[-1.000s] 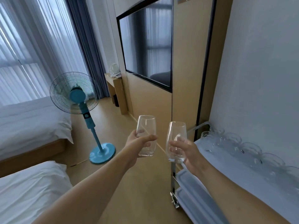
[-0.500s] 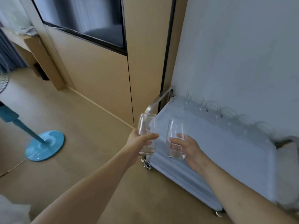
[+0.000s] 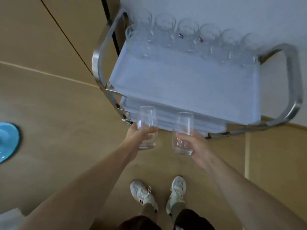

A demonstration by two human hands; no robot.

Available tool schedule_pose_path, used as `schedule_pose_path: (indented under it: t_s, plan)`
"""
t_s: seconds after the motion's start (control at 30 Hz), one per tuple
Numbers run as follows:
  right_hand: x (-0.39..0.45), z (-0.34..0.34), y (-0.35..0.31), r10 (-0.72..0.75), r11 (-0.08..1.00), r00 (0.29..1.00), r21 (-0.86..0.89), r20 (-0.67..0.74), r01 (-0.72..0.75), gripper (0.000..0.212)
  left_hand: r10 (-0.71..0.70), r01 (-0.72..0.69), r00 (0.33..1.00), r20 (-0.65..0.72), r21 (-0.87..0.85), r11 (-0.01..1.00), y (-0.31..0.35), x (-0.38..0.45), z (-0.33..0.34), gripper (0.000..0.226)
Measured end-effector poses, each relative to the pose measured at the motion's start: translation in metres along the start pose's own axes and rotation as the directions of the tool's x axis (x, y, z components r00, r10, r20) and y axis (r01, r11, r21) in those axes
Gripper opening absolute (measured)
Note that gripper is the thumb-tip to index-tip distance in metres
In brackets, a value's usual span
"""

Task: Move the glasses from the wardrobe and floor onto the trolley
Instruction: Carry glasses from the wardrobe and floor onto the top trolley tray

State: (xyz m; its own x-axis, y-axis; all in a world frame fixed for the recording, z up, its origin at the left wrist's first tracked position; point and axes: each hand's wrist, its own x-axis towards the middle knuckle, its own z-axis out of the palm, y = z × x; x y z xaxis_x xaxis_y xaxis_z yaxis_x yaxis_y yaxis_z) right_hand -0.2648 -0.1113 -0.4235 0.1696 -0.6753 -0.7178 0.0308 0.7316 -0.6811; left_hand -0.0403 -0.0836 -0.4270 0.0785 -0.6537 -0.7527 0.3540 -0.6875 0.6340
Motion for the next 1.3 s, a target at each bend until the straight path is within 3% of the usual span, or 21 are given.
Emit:
schedule_pose_path:
  t_s: [0.13, 0.5, 0.83, 1.0, 1.3]
  plan:
    - [0.015, -0.030, 0.027, 0.031, 0.999, 0.999, 0.033, -0.018, -0.030, 0.064, -0.027, 0.027, 1.000, -0.001, 0.043, 0.999, -0.016, 0.020, 0.022, 0.060]
    - [0.107, -0.089, 0.097, -0.023, 0.998, 0.999, 0.055, -0.030, 0.024, 0.071, 0.062, -0.063, 0.998, 0.007, 0.155, 0.986, -0.094, 0.118, 0.050, 0.067]
    - [0.204, -0.127, 0.156, -0.200, 0.973, 0.978, 0.108, -0.054, 0.205, 0.075, 0.165, -0.174, 0.983, 0.085, 0.112, 0.978, -0.159, 0.223, 0.069, 0.080]
    - [0.251, -0.137, 0.154, -0.349, 0.928, 0.932, 0.102, -0.094, 0.358, 0.086, 0.321, -0.338, 0.936, 0.147, 0.112, 0.935, -0.159, 0.270, 0.084, 0.079]
    - [0.304, -0.156, 0.118, -0.622, 0.771, 0.781, 0.130, -0.054, 0.623, 0.062, 0.583, -0.614, 0.776, 0.240, 0.075, 0.786, -0.123, 0.329, 0.102, 0.081]
